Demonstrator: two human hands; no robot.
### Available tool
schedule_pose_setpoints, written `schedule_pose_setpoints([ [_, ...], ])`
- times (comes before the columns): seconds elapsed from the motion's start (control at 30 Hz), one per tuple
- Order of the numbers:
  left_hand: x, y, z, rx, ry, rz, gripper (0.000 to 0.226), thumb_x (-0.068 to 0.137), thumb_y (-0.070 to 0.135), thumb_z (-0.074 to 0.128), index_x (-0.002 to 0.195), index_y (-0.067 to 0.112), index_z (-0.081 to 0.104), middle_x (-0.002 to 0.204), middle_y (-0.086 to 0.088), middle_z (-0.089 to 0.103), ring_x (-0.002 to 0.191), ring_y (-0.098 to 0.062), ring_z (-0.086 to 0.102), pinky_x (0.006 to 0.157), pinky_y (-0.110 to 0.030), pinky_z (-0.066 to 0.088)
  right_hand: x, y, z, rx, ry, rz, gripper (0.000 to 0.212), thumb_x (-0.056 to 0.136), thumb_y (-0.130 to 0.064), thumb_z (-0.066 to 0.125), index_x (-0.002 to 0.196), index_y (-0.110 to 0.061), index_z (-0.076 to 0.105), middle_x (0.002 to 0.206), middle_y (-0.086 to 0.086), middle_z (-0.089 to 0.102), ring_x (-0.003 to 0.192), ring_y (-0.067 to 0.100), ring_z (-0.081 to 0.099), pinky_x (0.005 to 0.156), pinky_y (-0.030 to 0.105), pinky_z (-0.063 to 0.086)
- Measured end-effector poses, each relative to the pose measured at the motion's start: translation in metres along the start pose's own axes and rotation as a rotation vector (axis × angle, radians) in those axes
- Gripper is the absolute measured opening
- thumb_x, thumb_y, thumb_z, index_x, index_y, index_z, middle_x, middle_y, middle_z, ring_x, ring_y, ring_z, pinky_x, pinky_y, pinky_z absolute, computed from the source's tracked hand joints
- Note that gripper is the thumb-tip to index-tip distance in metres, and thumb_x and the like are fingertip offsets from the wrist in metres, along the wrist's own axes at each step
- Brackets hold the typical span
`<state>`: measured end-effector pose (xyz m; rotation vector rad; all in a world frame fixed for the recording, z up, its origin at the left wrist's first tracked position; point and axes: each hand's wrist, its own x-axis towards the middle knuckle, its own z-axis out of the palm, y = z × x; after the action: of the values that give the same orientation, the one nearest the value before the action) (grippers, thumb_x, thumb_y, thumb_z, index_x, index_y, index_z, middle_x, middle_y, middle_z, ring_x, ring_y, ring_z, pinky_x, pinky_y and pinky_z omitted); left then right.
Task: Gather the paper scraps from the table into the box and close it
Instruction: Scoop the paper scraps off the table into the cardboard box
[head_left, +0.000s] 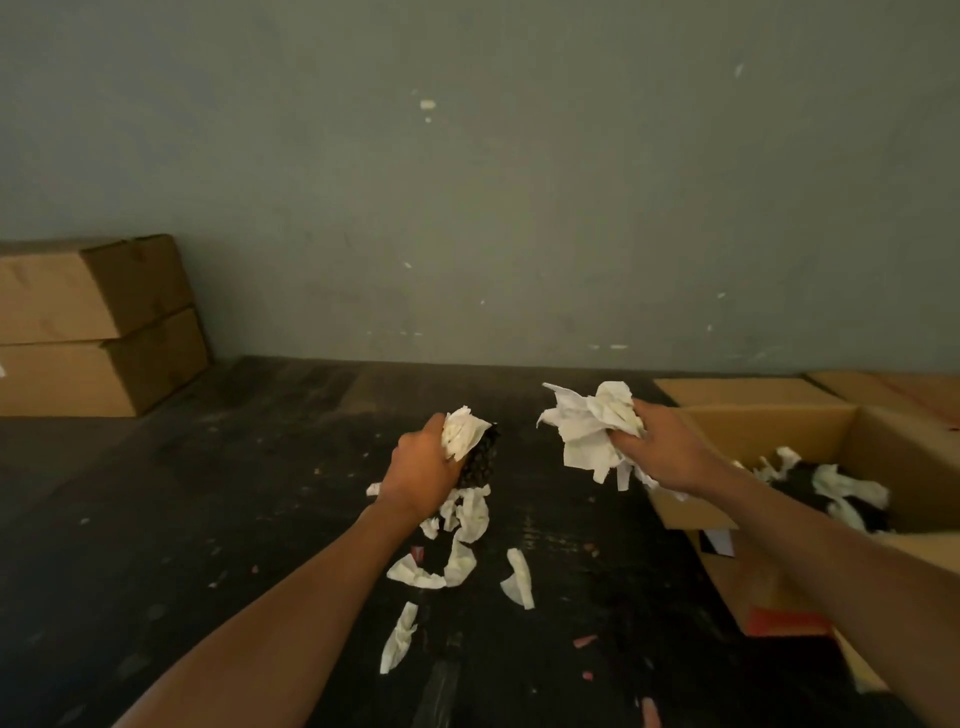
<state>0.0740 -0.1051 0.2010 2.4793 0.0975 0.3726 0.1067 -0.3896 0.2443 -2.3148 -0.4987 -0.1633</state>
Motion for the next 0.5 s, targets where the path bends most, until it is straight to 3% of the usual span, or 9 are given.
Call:
schedule_pose_setpoints([
  [0.2, 0.020, 0.070, 0.045, -0.026, -0.023, 0.073, 0.056, 0.093, 0.023, 0.063, 0.143, 0.016, 0.039, 0.132, -0.012, 0.056, 0.116, -0.027, 0.059, 0.094, -0.040, 0.054, -0.017, 0.047, -0.065, -0.024, 0.087, 0.042, 0.015, 0.095, -0.024, 0.056, 0.108, -0.019, 0.062, 0.092, -0.002, 0.066, 0.079, 0.003, 0.059, 0.060, 0.017, 0.043],
  [0.37, 0.052, 0.149, 0.105, -0.115, -0.051, 0.138, 0.046, 0.092, 0.022, 0.064, 0.135, 0.020, 0.047, 0.122, -0.012, 0.060, 0.102, -0.027, 0.064, 0.079, -0.043, 0.060, -0.017, 0.112, -0.126, -0.063, 0.109, 0.074, 0.006, 0.095, -0.023, 0.055, 0.098, -0.022, 0.060, 0.087, -0.003, 0.066, 0.079, 0.012, 0.063, 0.061, 0.018, 0.044],
  [0.5, 0.074, 0.218, 0.171, -0.165, -0.082, 0.173, 0.043, 0.091, 0.029, 0.062, 0.132, 0.020, 0.051, 0.116, -0.011, 0.065, 0.100, -0.025, 0.067, 0.082, -0.044, 0.059, -0.011, 0.182, -0.171, -0.059, 0.090, 0.116, 0.027, 0.094, -0.024, 0.057, 0.120, -0.019, 0.057, 0.105, -0.005, 0.063, 0.096, 0.015, 0.061, 0.077, 0.025, 0.043],
])
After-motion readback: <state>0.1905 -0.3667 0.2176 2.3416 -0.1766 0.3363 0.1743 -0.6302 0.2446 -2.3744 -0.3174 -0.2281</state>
